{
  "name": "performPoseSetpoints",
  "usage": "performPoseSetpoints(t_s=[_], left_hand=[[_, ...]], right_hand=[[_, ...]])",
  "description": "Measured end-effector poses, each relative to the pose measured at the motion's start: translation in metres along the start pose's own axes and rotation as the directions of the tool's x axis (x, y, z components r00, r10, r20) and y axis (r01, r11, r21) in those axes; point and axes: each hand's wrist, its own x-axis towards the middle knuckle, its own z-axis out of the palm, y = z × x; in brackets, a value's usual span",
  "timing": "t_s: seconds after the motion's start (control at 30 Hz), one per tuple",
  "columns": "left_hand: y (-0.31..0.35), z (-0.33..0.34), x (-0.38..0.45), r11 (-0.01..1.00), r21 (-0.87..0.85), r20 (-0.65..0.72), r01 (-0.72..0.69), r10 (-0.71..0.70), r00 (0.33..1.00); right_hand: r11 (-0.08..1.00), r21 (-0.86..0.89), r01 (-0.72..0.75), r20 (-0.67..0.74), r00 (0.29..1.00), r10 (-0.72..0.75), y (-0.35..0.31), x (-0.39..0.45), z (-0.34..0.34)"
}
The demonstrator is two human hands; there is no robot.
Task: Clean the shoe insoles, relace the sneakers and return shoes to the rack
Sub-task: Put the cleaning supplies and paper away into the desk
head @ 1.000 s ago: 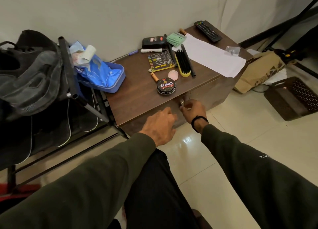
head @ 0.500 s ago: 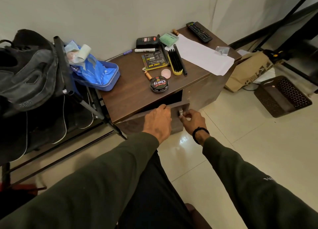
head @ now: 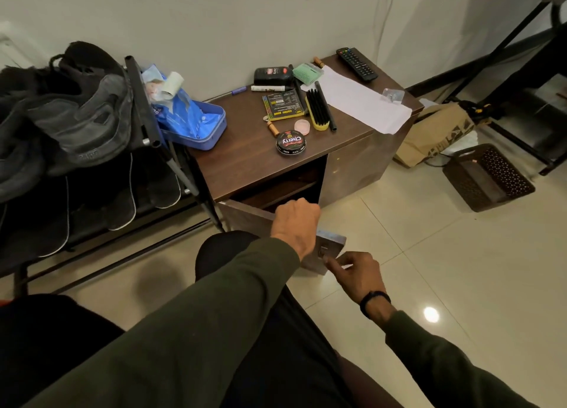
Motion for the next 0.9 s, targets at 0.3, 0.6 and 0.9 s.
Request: performPoseSetpoints(t_s=[0.3,0.6,0.9], left_hand=[[0.000,-0.006,-0.047,0.988,0.155,0.167,0.000,-0.026,0.986],[-0.017,0.001,-0.058,0.962,0.273,0.379,-0.032,-0.076,0.922],[-0.048,0.002,0.023,0.967,-0.214,0.205,0.139,-0.094,0.974]], right_hand=[[0.877,-0.294,0.379,0.293,0.909,-0.295,-0.021,-0.047,0.009],[0.736,-0.359,0.574,0.665,0.711,-0.230,-0.070,-0.049,0.012],[0.542,-0.716,0.439,0.244,0.886,-0.395,-0.122,0.115,-0.018]])
